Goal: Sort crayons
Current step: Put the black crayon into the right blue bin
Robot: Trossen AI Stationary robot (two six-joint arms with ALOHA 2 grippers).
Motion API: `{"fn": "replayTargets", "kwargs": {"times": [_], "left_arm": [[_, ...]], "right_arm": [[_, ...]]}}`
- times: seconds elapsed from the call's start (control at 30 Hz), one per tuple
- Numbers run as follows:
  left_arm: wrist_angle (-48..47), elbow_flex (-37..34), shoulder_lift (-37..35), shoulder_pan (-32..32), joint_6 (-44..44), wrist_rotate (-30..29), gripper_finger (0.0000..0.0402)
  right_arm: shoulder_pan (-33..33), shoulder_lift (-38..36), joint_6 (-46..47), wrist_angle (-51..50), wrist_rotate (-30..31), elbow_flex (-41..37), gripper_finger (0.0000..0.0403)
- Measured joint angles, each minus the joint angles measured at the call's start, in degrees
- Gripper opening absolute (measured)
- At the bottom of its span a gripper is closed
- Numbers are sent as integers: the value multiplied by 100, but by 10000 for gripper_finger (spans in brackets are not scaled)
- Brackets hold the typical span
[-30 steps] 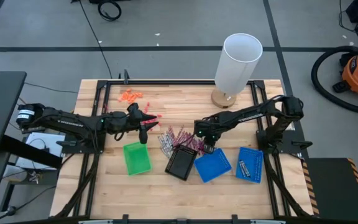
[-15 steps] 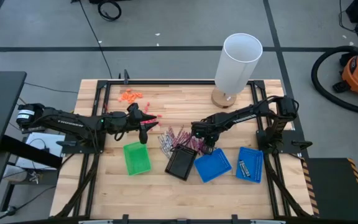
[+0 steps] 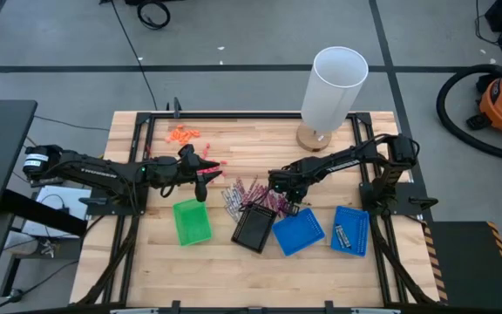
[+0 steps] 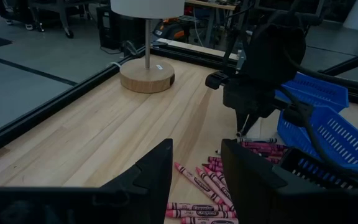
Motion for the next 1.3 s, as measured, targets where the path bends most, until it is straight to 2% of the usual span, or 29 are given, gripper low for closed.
{"fn": "replayTargets", "kwargs": {"times": [0.6, 0.87, 1.3], "left_arm": [[0, 0, -2, 0, 0, 0, 149], [7, 0, -2, 0, 0, 0, 149], [68, -2, -2, 0, -11, 0, 149]], "right_arm": [[-2, -314, 44, -432, 86, -26, 34], [-11, -1048, 243, -787, 527, -22, 34], [160, -2419, 920, -1467, 829, -15, 34]]}}
